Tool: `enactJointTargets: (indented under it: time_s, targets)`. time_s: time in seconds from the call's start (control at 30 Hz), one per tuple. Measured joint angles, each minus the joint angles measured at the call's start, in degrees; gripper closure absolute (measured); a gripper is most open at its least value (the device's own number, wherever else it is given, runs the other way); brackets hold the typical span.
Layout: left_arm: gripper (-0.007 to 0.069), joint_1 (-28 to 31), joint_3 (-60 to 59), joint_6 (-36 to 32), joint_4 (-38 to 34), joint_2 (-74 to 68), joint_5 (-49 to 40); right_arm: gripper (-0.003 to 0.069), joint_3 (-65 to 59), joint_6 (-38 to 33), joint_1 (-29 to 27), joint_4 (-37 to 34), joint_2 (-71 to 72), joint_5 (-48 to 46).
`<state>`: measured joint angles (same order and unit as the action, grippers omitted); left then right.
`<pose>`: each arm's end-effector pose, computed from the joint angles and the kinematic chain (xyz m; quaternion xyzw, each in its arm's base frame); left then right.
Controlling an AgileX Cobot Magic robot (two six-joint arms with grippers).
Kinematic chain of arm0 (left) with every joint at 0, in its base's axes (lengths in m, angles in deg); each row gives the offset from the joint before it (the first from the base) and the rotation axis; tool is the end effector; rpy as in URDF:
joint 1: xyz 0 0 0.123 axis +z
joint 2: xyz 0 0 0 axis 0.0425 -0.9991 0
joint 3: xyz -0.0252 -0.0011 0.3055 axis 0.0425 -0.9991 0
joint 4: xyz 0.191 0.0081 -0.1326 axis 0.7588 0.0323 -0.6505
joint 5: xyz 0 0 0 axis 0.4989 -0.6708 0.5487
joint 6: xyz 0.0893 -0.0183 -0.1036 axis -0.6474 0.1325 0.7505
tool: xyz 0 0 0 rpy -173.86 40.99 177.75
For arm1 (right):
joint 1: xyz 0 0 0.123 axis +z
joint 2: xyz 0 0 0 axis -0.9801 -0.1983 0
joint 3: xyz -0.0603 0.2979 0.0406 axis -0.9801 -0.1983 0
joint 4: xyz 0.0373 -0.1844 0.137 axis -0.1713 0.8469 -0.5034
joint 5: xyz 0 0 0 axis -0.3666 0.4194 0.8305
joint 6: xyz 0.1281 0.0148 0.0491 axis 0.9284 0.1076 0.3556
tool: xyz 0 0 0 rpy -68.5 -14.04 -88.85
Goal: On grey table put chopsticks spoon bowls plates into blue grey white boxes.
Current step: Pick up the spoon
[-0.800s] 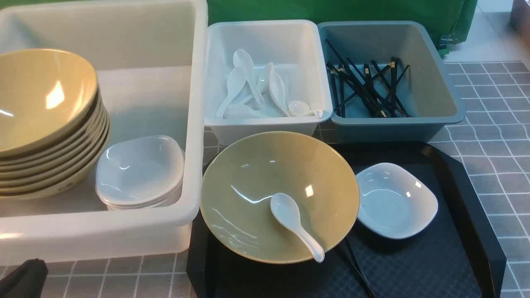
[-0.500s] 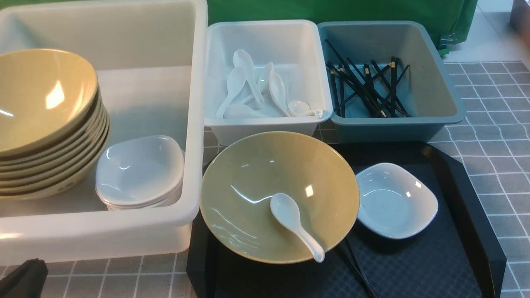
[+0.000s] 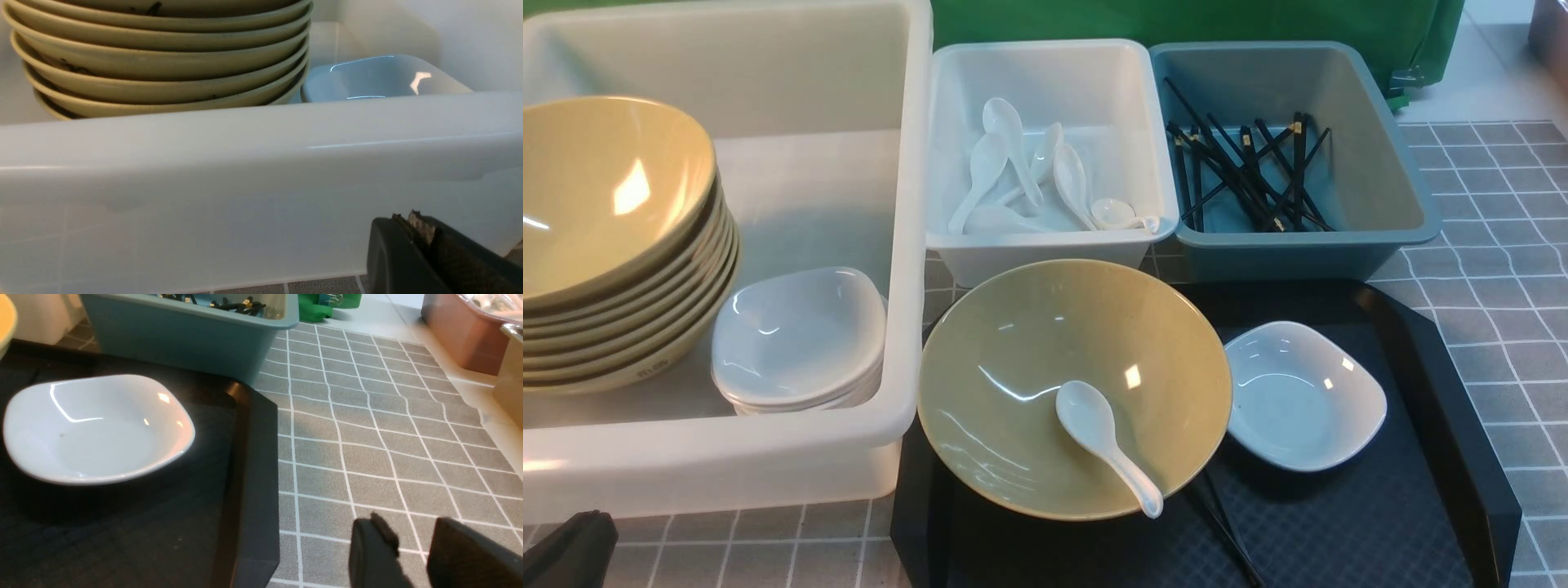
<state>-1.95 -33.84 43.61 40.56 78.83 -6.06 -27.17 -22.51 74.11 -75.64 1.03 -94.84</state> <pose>0.0580 -0.0040 0.1646 0.0073 0.7898 -0.0095 0.6133 0.0578 -0.0032 0.1624 -0.0321 0.7929 -0.0657 0.6049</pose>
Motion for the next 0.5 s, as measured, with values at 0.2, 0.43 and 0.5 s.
enactJointTargets:
  time_s: [0.2,0.43,0.5]
  targets:
    - [0.0636,0.0,0.0,0.0,0.0,0.0,0.0,0.0421,0.0,0.0,0.0,0.0,0.0,0.0]
    - [0.0636,0.0,0.0,0.0,1.02,0.0,0.35,0.0421,0.0,-4.0,0.0,0.95,0.0,0.74]
    - [0.0636,0.0,0.0,0.0,2.05,0.0,0.85,0.0421,-0.05,-5.89,0.0,1.33,0.0,1.81]
